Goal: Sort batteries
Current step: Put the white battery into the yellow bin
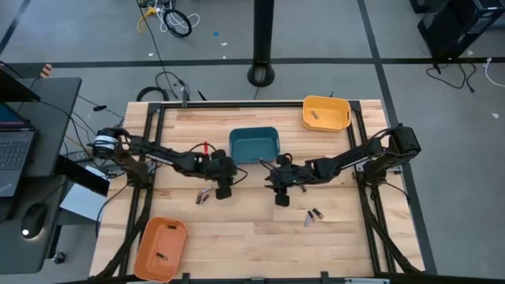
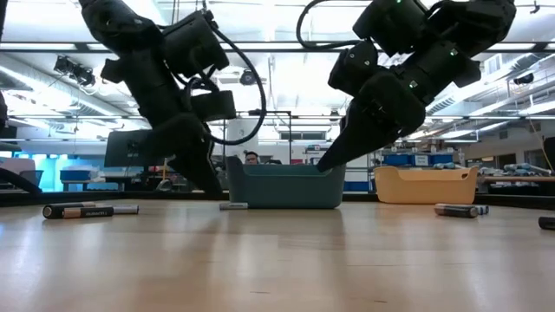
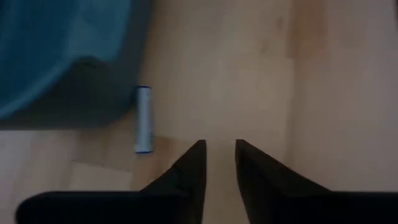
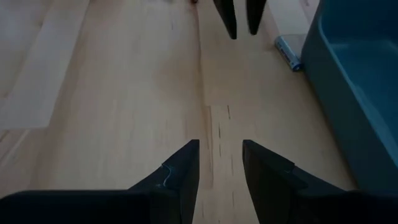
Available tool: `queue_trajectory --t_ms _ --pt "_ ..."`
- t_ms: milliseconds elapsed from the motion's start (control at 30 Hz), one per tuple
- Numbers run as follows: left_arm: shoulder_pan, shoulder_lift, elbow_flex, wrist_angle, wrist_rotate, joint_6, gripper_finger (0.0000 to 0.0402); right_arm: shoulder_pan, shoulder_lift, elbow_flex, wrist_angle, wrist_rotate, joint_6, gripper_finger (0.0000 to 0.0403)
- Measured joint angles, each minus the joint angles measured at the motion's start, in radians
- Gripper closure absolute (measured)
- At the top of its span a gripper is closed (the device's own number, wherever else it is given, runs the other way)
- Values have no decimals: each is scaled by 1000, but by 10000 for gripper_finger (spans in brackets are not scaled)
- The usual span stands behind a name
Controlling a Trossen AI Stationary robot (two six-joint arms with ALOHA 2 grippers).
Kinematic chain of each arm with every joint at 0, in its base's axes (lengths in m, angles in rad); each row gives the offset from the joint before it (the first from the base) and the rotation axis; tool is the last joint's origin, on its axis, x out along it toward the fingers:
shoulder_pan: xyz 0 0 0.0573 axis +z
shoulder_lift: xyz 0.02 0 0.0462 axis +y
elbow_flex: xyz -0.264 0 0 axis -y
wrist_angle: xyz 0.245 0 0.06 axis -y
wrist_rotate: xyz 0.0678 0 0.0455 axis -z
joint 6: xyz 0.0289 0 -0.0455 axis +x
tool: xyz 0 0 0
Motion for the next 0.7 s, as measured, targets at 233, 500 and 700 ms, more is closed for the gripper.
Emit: queue_trajectory --t_ms 233,500,700 --pt "2 25 0 27 -55 54 252 -3 0 0 -1 1 -10 270" --pt "71 35 0 67 -50 78 243 -3 0 0 -6 1 -18 270" --pt "111 104 2 112 41 90 243 -3 0 0 -9 1 -21 272"
